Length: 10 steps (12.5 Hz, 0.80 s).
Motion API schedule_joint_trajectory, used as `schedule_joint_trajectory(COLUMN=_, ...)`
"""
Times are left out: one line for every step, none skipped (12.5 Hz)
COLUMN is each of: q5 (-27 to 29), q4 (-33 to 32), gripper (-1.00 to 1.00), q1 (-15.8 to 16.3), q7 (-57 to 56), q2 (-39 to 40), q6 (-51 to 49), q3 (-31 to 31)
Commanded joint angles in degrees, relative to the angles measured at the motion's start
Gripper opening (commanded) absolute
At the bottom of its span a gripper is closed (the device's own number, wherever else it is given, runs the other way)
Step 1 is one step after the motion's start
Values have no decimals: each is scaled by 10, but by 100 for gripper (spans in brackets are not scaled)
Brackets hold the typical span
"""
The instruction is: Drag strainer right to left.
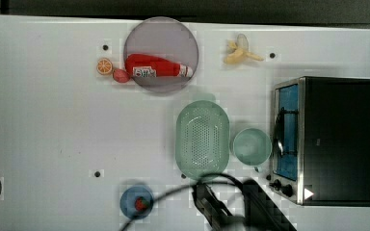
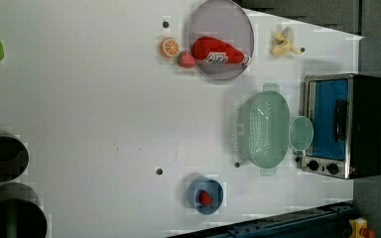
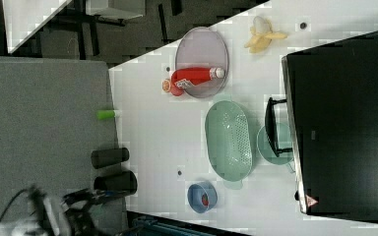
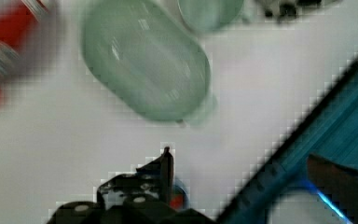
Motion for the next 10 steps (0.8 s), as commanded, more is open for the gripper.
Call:
schedule_joint_trajectory(q5=9, q4=-18, gripper=100, q1=4, q7=7, q2=53, q6=43, q3=15)
schedule_joint_trajectory(q5=9, q4=-31, gripper=100, q1=4, q7=14, q2=72, q6=79, q3=17)
schedule_joint_trajectory(q5=9, q4=-45, gripper=100, q1=4, q7=25, q2=94, q6=121, q3=20)
schedule_joint_trajectory(q5=9, q4=-58, gripper=100, q1=4, q7=45, q2=118, q6=163, q3=22)
schedule_joint_trajectory(q5=9, q4=-69, gripper=100, q1=4, q7=72, q2=146, q6=200, q3=23)
schedule_joint_trajectory(q5=9, q4=-78, gripper=100, q1=4, q7=102, q2=175, q6=232, q3=24)
schedule_joint_trajectory(q5=9, q4=-83, gripper=100, q1=4, q7=131, q2=207, q6=260, q3=26)
schedule_joint_trajectory(q5=9, q4=-87, gripper=100, q1=4, q7=162, q2=240, q6=284, q3=27)
schedule_joint_trajectory(q5=9, q4=-89, gripper=100, q1=4, q7=199, q2=274, q6=311, q3=28)
schedule_joint_trajectory(q5=9, q4=-90, gripper=100, q1=4, q7=232, q2=309, q6=340, q3=28)
